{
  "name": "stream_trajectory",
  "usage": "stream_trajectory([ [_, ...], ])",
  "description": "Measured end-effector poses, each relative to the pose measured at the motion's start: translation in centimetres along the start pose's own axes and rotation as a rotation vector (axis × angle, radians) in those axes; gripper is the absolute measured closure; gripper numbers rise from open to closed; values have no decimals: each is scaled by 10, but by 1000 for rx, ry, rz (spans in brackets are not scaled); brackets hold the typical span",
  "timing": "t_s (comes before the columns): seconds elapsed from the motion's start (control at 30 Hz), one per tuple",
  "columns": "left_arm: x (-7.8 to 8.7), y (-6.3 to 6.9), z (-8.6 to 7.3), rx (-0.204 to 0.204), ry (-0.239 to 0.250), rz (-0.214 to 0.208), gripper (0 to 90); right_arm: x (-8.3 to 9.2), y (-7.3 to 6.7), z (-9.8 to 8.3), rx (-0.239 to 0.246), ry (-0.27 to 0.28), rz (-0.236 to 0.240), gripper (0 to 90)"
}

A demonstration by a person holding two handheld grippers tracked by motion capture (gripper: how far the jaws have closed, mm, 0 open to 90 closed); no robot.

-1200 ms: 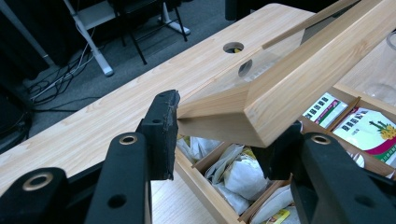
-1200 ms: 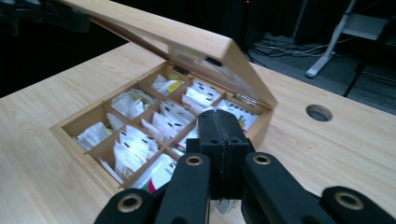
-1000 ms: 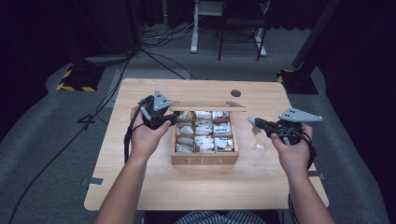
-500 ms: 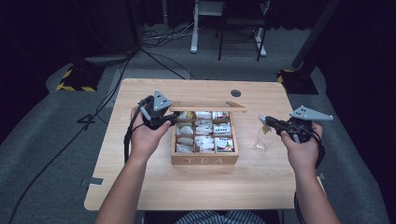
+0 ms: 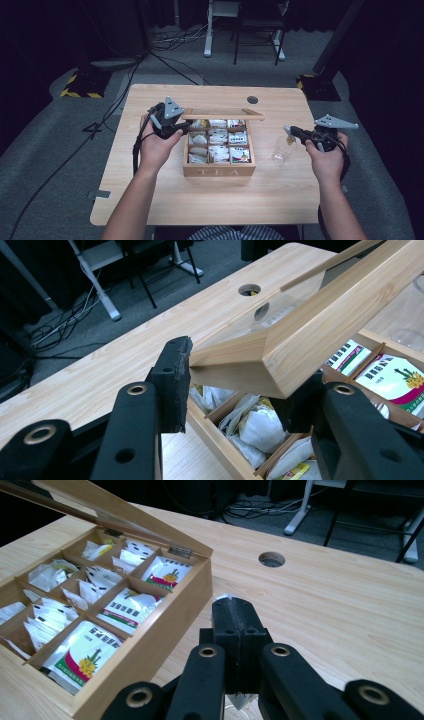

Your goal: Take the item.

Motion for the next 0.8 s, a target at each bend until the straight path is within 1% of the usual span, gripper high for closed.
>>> stream_trajectory([
  [0.13, 0, 0, 0, -1, -1, -1, 549, -3, 4, -6, -15, -10, -5, 900],
  [0.33, 0, 0, 0, 0, 0, 0, 549, -5, 4, -14, -31, -17, 7, 900],
  [0.8, 0, 0, 0, 1, 0, 0, 549, -13, 10, -39, -67, -47, 1, 900],
])
Point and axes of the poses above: each handheld gripper's, and its own axes: x roughly backward along the jaws, z roughly out of its top, y roughly to its right, the point moved 2 cm from there along -x, roughly forward along the jaws, and after that the axes turned 13 degrees about y, right-handed, at the moved point
